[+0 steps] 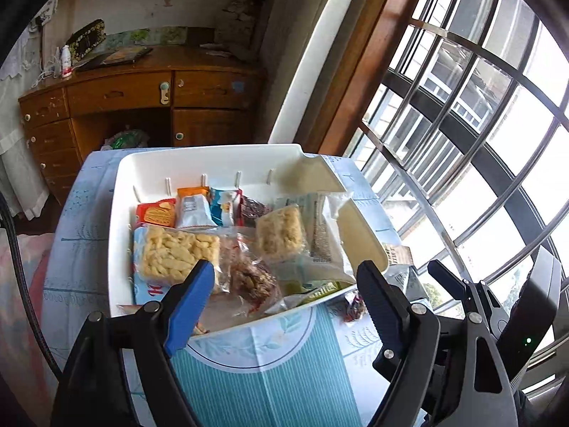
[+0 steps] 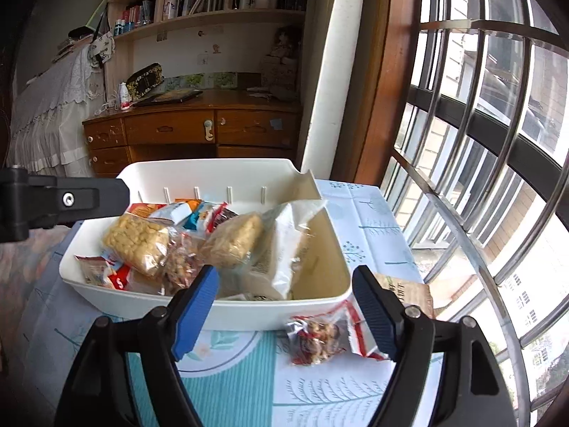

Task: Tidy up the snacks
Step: 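Move the right tool to the grey foil bag while the left tool reaches the small clear nut bag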

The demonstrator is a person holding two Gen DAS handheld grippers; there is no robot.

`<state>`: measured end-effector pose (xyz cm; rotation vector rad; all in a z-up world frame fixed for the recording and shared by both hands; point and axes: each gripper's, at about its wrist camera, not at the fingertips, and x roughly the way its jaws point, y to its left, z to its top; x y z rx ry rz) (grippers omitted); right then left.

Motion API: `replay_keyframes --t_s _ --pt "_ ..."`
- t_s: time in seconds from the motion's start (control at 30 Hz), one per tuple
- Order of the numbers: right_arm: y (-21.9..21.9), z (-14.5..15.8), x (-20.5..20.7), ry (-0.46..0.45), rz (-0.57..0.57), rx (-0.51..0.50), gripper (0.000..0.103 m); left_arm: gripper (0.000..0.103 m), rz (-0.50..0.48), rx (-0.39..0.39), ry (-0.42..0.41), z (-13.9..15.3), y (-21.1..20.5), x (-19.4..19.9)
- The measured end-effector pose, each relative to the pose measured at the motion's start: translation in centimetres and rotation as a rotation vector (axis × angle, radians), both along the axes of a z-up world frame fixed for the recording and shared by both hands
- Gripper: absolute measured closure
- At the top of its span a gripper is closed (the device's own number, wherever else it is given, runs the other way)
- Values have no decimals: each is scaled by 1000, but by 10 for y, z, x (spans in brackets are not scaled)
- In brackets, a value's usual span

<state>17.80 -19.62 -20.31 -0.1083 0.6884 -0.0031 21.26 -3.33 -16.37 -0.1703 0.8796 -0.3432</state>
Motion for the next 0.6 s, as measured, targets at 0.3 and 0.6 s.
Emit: replay_keyframes --t_s 0.3,0.6 --pt "-51 -4 -17 28 -19 -70 19 20 -58 -17 101 -16 -52 -7" --pt "-83 -17 -22 47 65 -191 10 20 -34 -18 220 -42 -94 -12"
